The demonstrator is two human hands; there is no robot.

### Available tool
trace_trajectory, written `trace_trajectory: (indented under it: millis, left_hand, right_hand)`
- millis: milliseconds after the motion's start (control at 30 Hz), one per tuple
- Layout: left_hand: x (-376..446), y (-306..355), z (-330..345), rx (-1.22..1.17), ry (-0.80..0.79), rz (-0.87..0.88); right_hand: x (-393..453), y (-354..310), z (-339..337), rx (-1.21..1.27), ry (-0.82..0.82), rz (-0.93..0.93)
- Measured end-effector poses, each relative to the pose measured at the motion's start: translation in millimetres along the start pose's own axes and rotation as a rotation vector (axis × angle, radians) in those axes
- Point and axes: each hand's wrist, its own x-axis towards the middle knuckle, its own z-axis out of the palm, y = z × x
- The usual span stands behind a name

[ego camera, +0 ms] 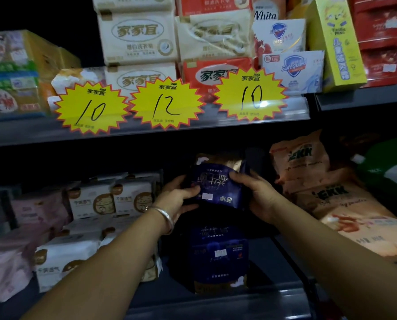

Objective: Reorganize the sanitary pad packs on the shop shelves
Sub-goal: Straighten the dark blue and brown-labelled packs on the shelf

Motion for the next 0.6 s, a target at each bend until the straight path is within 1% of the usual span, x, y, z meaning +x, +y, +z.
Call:
trace_trajectory:
  millis: [100, 167, 233, 300, 333, 400, 433, 500, 600]
  left_hand:
    - [3.7, -4.4, -0.7, 0.010, 0.014, 0.067]
    - [8.2, -6.2, -0.4, -0.039, 0.055, 0.119]
    - [15.3, -9.1, 0.4, -0.155, 0.110, 0.155]
    - [20.4, -13.8, 3.6, -0.247, 0.076, 0.114]
    - [20.2, -15.3, 6.8, -0.227, 0.021, 0.072]
    - [19.5, -18.5, 12.6, -0.069, -0.074, -0.006]
    - [21.0, -19.7, 13.5, -0.001, -0.073, -0.024]
    - [26.7, -19.1, 9.7, 0.024, -0.008, 0.001]
    - [37.5, -13.4, 1.1, 0.022, 0.056, 0.139]
  right_hand:
    - [3.5, 0.4, -5.3, -0.152, -0.013, 0.024]
    - [5.5, 1.7, -5.1, -0.206, 0.001, -0.006]
    - [9.0, 4.5, -1.4, -0.167, 0.041, -0.052]
    - [13.5, 11.2, 3.8, -0.045, 0.071, -0.087]
    - [16.7, 16.1, 6.9, 0.034, 0.072, -0.090]
    - [19.5, 24.6, 9.1, 0.136, 0.061, -0.065]
    - [19.2, 26.7, 8.7, 0.132, 0.054, -0.047]
    - [18.0, 26.8, 4.7, 0.032, 0.022, -0.022]
    - [23.3, 18.3, -5.9, -0.110, -0.034, -0.044]
